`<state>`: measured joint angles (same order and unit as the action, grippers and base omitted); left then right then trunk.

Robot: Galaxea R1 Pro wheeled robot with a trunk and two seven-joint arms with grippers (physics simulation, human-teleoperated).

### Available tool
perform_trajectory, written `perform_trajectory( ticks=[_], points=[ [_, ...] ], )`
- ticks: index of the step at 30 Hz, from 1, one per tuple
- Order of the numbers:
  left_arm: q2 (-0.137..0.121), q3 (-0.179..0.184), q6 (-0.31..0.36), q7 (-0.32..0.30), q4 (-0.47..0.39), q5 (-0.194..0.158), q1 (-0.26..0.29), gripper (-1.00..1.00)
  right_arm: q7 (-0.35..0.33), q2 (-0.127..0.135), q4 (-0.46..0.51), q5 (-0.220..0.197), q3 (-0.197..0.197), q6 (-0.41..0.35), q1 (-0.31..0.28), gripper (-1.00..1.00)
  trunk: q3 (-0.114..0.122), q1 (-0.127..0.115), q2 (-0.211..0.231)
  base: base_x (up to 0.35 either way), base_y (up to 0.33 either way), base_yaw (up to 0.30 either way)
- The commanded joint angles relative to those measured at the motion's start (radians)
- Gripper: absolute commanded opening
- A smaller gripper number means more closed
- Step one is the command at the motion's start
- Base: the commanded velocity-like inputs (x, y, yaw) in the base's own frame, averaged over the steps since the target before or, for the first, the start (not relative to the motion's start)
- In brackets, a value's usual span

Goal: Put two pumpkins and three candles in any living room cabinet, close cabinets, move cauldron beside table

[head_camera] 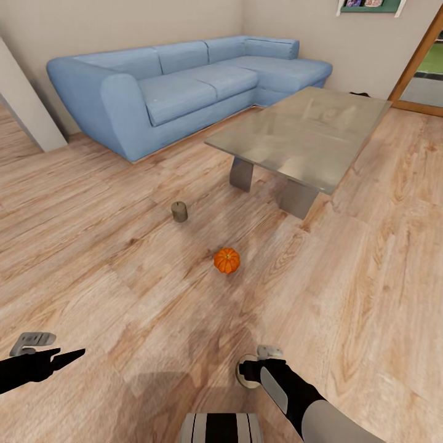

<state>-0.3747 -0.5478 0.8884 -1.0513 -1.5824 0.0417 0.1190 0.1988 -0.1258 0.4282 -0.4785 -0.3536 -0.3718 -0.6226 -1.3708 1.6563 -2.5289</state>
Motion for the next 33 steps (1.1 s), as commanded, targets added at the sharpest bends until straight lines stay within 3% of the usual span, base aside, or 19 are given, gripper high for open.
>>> perform_trajectory(
  ticks=[1, 20, 23, 29, 33],
  points=[
    [0.000, -0.001, 0.007, -0.007, -0.001, 0.004, 0.001, 1.00, 0.012, 0.002, 0.001, 0.005, -0.007, -0.006, 0.000, 1.00, -0.001, 0.000, 0.000, 0.000, 0.000, 0.000],
    [0.000, -0.001, 0.007, -0.007, -0.001, 0.005, 0.001, 1.00, 0.010, 0.003, 0.001, 0.005, -0.005, -0.004, 0.000, 1.00, -0.001, 0.000, 0.000, 0.000, 0.000, 0.000],
    [0.000, -0.002, 0.007, -0.007, -0.001, 0.005, 0.001, 1.00, 0.010, 0.003, 0.001, 0.005, -0.005, -0.004, 0.000, 1.00, 0.011, -0.001, 0.000, 0.000, 0.000, 0.000],
    [0.000, -0.003, 0.007, -0.007, -0.001, 0.004, 0.001, 1.00, 0.010, 0.003, 0.001, 0.005, -0.005, -0.004, 0.000, 1.00, 0.011, -0.001, 0.000, 0.000, 0.000, 0.000],
    [0.001, -0.002, 0.006, -0.007, -0.001, 0.004, 0.001, 1.00, 0.010, 0.003, 0.002, 0.005, -0.005, -0.004, 0.000, 1.00, 0.026, -0.003, 0.001, 0.000, 0.000, 0.000]
  ],
)
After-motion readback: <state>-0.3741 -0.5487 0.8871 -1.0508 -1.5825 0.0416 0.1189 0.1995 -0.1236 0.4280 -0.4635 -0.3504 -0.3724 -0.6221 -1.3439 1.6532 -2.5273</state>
